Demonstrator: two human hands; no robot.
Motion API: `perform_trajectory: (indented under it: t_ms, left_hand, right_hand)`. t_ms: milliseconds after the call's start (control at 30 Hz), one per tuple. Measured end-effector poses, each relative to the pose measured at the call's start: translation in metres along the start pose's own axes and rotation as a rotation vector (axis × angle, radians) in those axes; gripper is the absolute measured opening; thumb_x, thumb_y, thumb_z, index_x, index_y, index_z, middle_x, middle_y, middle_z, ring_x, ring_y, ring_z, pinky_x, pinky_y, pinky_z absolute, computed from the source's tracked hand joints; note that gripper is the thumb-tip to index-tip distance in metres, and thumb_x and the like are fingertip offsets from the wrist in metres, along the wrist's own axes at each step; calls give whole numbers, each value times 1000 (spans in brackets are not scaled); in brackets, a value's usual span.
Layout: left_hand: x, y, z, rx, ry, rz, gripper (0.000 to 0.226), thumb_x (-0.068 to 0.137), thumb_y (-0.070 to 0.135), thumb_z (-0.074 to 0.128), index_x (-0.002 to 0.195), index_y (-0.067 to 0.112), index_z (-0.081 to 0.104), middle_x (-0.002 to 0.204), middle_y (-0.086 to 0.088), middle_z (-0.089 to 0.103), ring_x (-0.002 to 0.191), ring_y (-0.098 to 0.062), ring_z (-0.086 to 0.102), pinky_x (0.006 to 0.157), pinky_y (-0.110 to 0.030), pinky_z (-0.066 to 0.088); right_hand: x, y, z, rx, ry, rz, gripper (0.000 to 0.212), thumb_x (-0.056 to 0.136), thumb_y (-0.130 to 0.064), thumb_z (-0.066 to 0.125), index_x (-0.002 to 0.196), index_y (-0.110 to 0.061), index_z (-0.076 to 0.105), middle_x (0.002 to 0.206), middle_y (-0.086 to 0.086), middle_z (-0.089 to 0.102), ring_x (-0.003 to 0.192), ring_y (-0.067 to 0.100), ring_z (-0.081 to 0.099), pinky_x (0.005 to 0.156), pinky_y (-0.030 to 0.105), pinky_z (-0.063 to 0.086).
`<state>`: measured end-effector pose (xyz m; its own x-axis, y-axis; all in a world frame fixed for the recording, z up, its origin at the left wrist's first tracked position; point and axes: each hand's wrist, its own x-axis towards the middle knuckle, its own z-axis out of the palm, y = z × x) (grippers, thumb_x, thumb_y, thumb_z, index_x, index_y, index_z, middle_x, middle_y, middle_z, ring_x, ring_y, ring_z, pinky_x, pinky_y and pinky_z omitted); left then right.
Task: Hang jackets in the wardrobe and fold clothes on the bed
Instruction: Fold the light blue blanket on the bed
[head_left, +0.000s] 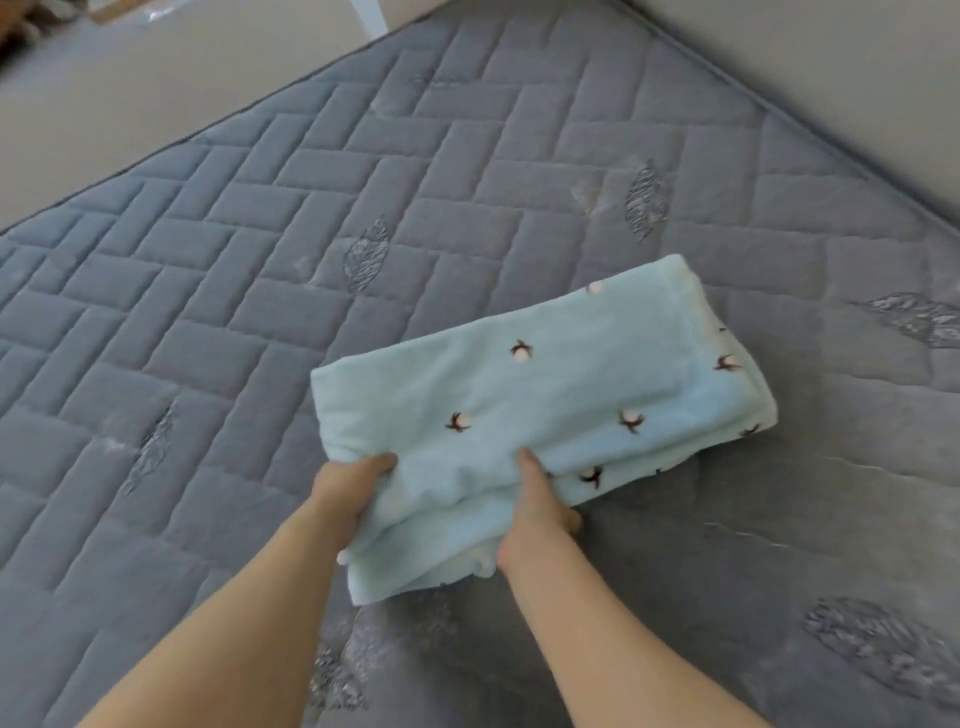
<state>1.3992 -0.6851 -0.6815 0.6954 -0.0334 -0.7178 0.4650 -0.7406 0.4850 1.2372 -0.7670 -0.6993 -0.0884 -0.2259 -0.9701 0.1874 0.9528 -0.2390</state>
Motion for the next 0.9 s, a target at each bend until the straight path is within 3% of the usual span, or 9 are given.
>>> perform_trajectory:
  t_ms: [100, 233, 333, 400, 533, 633, 700, 767, 900]
  left_hand:
    - [-12, -1, -16, 15, -185, -58, 37, 83, 21, 74, 112, 1, 61, 91, -13, 70, 78, -30, 69, 60, -33, 55]
    - [-35, -19, -46, 225, -353, -82, 33, 88, 34, 66, 111, 12, 58, 98, -11, 73, 86, -32, 71, 68, -46, 60]
    - [-28, -44, -71, 766, 18, 559, 44, 86, 29, 53, 124, 18, 36, 123, -5, 49, 102, -33, 55, 81, -48, 52]
    - [-15, -54, -81, 1255, 133, 1024, 71, 82, 24, 48, 146, 25, 17, 152, -3, 20, 136, -36, 30, 103, -56, 37]
    - [15, -43, -79, 1807, 134, 1155, 98, 93, 21, 42, 137, 31, -45, 155, 0, -37, 143, -32, -30, 114, -64, -10]
    - [25, -24, -62, 1955, 226, 1186, 103, 96, 29, 48, 136, 23, -47, 152, -4, -41, 141, -33, -33, 112, -67, -9]
    - [29, -15, -50, 2047, 240, 1197, 107, 96, 37, 50, 137, 19, -47, 152, -6, -40, 143, -33, -30, 113, -66, -7]
    - [33, -9, -42, 2083, 245, 1192, 109, 95, 41, 53, 138, 19, -45, 154, -6, -38, 144, -33, -27, 115, -63, -7]
    - [39, -5, -39, 2088, 229, 1204, 106, 95, 43, 53, 142, 20, -40, 157, -6, -31, 147, -34, -19, 118, -58, -3]
  right_hand:
    - [-5, 37, 7, -114, -154, -53, 81, 61, -37, 89, 129, -12, 54, 123, 12, 59, 104, 33, 61, 92, 50, 53]
    - [-7, 26, -12, -192, -204, -157, 36, 78, -15, 73, 112, -13, 62, 103, 10, 68, 89, 31, 66, 70, 40, 57]
    - [-16, 12, -31, -348, -189, -169, 37, 83, -22, 69, 115, -13, 54, 102, 10, 63, 87, 28, 62, 66, 34, 52]
    - [-17, 14, -35, -465, -22, -284, 59, 82, -26, 71, 129, -9, 40, 116, 12, 56, 94, 31, 58, 77, 39, 52]
    - [-37, 53, -36, -801, 442, -1149, 68, 71, -23, 73, 128, -6, 41, 125, 19, 43, 105, 38, 47, 85, 46, 41]
    - [-46, 104, -31, -1025, 189, -1588, 62, 65, -29, 71, 121, -8, 54, 112, 13, 53, 100, 34, 51, 83, 45, 44]
    - [-38, 129, -29, -1395, 61, -1409, 88, 68, -57, 67, 137, -7, 45, 128, 12, 47, 118, 35, 48, 100, 51, 38]
    - [-24, 140, -29, -1701, 46, -1208, 118, 70, -73, 58, 153, -6, 9, 149, 12, 20, 139, 34, 23, 115, 55, 16]
    - [-6, 132, -20, -1818, 135, -1213, 115, 76, -60, 66, 149, -5, -4, 149, 13, 10, 139, 34, 15, 113, 55, 20]
